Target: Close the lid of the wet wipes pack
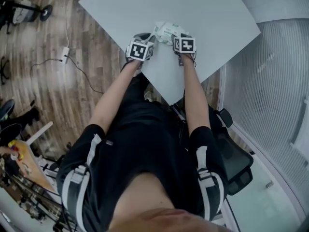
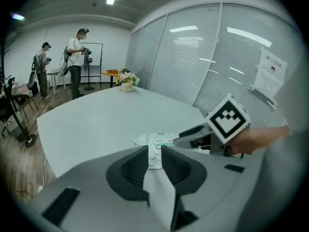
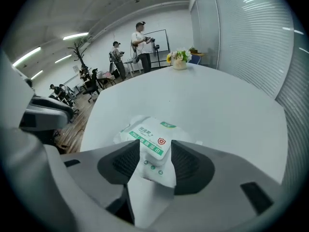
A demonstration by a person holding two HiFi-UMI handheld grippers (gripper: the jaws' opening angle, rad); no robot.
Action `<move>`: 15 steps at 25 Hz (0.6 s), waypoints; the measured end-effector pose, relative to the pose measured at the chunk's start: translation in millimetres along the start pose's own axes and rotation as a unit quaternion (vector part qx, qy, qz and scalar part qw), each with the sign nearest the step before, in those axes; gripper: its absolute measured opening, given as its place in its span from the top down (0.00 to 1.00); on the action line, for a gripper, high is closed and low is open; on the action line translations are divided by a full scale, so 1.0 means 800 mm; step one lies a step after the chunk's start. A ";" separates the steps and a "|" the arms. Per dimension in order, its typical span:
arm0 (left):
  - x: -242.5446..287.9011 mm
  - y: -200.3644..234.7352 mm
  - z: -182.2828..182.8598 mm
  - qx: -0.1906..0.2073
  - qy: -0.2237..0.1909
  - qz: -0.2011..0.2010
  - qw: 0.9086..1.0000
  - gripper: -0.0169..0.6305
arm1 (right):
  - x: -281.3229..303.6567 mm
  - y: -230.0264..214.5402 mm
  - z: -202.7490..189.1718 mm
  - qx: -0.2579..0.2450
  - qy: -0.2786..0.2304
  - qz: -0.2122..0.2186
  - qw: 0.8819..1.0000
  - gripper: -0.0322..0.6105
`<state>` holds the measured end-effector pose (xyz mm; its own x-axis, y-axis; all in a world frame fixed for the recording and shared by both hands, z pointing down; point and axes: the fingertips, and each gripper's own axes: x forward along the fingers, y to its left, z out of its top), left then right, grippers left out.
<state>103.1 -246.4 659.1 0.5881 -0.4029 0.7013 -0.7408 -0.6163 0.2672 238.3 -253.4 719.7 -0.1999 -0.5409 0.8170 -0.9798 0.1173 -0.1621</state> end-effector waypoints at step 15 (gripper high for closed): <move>-0.004 -0.019 0.031 -0.004 -0.033 -0.021 0.999 0.83 | 0.046 -0.007 -0.030 -0.018 0.054 -0.023 0.998 0.62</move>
<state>120.3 -252.7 636.2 0.6380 -0.4204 0.6451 -0.7175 -0.6287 0.2999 236.9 -253.8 764.4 -0.1507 -0.4533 0.8785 -0.9865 0.1261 -0.1041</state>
